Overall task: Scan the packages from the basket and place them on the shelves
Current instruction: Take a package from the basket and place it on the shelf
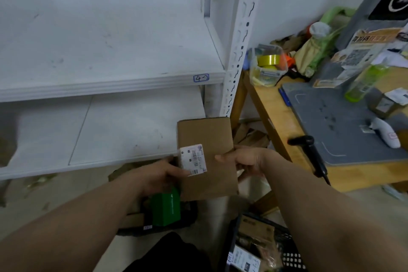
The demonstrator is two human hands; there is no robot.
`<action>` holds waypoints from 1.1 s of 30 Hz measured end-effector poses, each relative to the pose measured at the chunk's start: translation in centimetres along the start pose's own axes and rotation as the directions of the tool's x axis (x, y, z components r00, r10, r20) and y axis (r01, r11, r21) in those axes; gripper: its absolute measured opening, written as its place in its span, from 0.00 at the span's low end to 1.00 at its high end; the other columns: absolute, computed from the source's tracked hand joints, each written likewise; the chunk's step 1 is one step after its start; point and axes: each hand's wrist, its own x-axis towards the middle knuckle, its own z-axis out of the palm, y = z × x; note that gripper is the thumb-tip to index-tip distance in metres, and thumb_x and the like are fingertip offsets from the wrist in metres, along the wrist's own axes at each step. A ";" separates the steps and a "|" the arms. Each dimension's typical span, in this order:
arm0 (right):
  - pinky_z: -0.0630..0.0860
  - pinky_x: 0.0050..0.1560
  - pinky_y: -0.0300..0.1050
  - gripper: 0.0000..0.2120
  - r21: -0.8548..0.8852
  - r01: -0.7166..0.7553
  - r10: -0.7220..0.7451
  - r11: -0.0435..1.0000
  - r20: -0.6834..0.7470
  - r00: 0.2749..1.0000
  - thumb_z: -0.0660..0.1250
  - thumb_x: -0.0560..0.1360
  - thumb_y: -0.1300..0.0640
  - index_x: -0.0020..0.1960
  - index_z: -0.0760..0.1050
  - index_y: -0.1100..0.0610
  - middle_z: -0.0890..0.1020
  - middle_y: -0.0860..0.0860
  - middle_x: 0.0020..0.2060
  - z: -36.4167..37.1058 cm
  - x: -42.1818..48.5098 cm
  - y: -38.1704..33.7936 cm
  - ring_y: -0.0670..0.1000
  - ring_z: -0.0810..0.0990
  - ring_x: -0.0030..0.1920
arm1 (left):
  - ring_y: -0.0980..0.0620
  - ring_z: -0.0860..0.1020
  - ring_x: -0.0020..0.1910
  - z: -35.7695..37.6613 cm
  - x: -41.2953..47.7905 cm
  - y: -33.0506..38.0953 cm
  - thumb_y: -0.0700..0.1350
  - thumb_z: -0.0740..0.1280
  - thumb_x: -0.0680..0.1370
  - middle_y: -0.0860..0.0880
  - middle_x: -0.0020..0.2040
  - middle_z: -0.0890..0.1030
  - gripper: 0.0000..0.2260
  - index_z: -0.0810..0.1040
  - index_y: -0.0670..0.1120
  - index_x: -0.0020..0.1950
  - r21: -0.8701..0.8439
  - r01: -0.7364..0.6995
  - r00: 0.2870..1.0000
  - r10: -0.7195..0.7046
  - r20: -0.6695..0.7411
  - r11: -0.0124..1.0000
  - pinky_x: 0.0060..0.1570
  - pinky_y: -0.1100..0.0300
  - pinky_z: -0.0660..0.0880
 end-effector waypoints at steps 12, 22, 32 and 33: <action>0.79 0.60 0.63 0.38 0.104 0.000 -0.006 0.995 0.058 0.998 0.80 0.68 0.45 0.72 0.69 0.52 0.80 0.55 0.63 1.4 2.7 -3.8 0.58 0.79 0.63 | 0.39 0.79 0.60 -2.5 2.3 2.3 0.41 0.79 0.66 0.45 0.57 0.84 0.27 0.78 0.50 0.63 0.015 -0.115 0.975 0.116 -0.187 0.993 0.64 0.37 0.74; 0.78 0.41 0.50 0.24 0.160 0.085 0.001 0.983 -0.475 0.880 0.64 0.75 0.31 0.49 0.77 0.53 0.81 0.55 0.45 -3.5 1.9 -1.0 0.53 0.79 0.40 | 0.41 0.82 0.56 -2.0 5.2 3.0 0.53 0.81 0.54 0.47 0.58 0.83 0.41 0.73 0.49 0.66 0.254 -0.026 0.972 0.084 -0.221 0.967 0.59 0.41 0.78; 0.61 0.72 0.61 0.28 -0.179 -0.318 -0.030 0.931 -0.907 0.421 0.65 0.77 0.55 0.74 0.61 0.60 0.65 0.63 0.72 -11.6 0.4 5.9 0.65 0.63 0.72 | 0.42 0.83 0.54 2.2 8.6 4.2 0.50 0.83 0.56 0.47 0.58 0.83 0.45 0.71 0.49 0.70 0.295 0.026 0.974 0.042 -0.221 0.955 0.52 0.45 0.82; 0.60 0.73 0.61 0.30 -0.158 -0.322 -0.014 0.934 -0.913 0.407 0.65 0.78 0.54 0.75 0.59 0.60 0.64 0.63 0.72 -12.1 0.4 6.6 0.65 0.62 0.73 | 0.42 0.83 0.54 2.7 9.2 4.3 0.51 0.83 0.54 0.47 0.59 0.83 0.46 0.71 0.49 0.70 0.305 0.027 0.976 0.041 -0.212 0.952 0.53 0.45 0.82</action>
